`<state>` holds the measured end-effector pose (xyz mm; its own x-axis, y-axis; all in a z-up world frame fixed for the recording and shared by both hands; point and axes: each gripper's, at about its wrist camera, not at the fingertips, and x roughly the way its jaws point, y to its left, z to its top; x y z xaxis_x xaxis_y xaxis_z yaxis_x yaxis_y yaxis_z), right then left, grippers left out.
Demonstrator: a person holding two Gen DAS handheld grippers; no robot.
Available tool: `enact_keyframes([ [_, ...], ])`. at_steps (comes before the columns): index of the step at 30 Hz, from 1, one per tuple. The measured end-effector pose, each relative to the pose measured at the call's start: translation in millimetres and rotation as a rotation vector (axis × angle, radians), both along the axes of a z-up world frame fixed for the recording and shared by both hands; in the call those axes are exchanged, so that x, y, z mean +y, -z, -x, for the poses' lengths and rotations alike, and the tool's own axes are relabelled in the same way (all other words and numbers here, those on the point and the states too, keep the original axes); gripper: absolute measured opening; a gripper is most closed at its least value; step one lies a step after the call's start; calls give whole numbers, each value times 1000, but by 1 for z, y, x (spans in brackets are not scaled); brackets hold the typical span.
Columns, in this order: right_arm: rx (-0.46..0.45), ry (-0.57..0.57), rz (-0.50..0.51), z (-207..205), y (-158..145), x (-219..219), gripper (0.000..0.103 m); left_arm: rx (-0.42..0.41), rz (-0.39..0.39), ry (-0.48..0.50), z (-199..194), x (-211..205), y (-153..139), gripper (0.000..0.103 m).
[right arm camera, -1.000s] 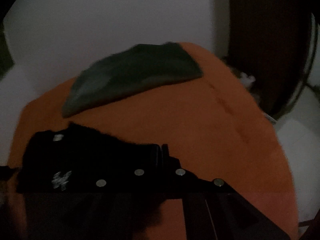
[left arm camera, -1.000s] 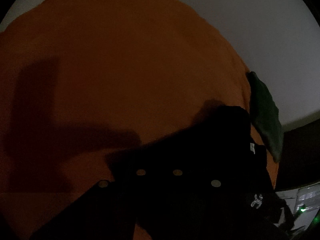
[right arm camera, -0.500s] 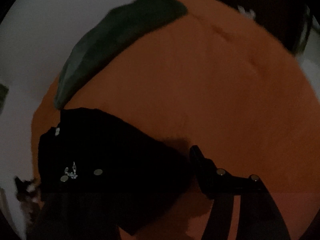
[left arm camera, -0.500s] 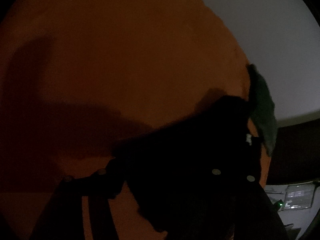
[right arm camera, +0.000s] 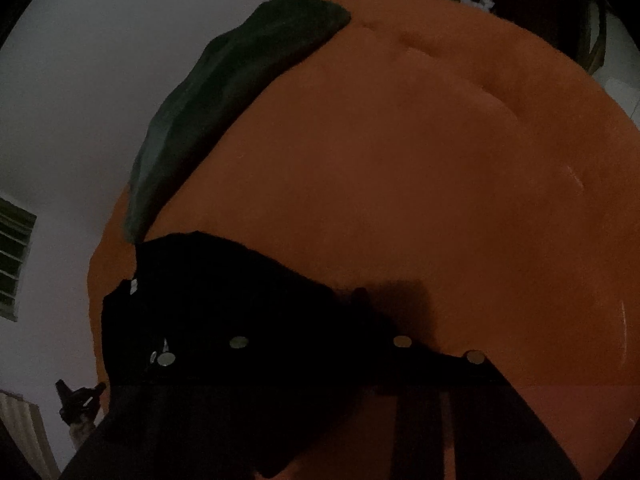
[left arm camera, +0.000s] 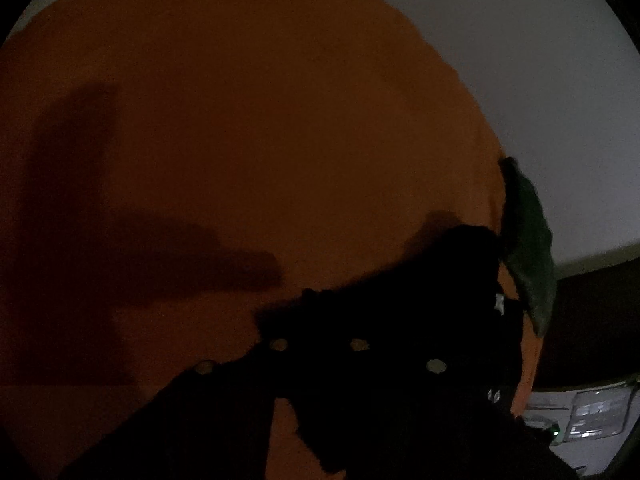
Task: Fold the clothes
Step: 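Lower the black shirt onto the blanket with both grippers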
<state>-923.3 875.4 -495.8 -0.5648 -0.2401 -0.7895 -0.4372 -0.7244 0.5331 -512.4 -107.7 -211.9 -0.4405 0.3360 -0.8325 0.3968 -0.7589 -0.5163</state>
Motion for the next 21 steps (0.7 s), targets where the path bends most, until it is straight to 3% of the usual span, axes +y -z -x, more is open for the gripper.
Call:
enact_keyframes([
  [1, -5, -10, -6, 0, 0, -1, 32, 10, 2, 14, -1, 1, 0, 35],
  [3, -14, -30, -18, -1, 0, -3, 33, 32, -16, 46, -4, 2, 2, 55],
  [6, -16, -49, -24, 7, 2, -9, 46, 11, -49, 85, -10, 8, 12, 57],
  [8, -14, -59, -31, 8, 1, -12, 48, -16, 9, 75, -11, 10, 15, 57],
  [11, -10, -75, -42, 9, 0, -16, 48, 9, -17, 52, -11, 9, 23, 57],
  [12, -12, -78, -42, 9, 0, -16, 48, 22, -32, 42, -11, 8, 26, 55],
  [14, -13, -77, -43, 6, 1, -15, 48, 84, -70, 43, -10, 12, 29, 15],
  [15, -13, -74, -41, 1, -1, -10, 48, 104, -78, 53, -9, 15, 30, 5],
  [17, -9, -63, -36, -1, 0, -9, 48, 120, 10, 10, -10, 14, 23, 5],
  [21, 0, -50, -37, 0, -1, -9, 48, 122, 45, -33, -1, -14, 14, 4],
])
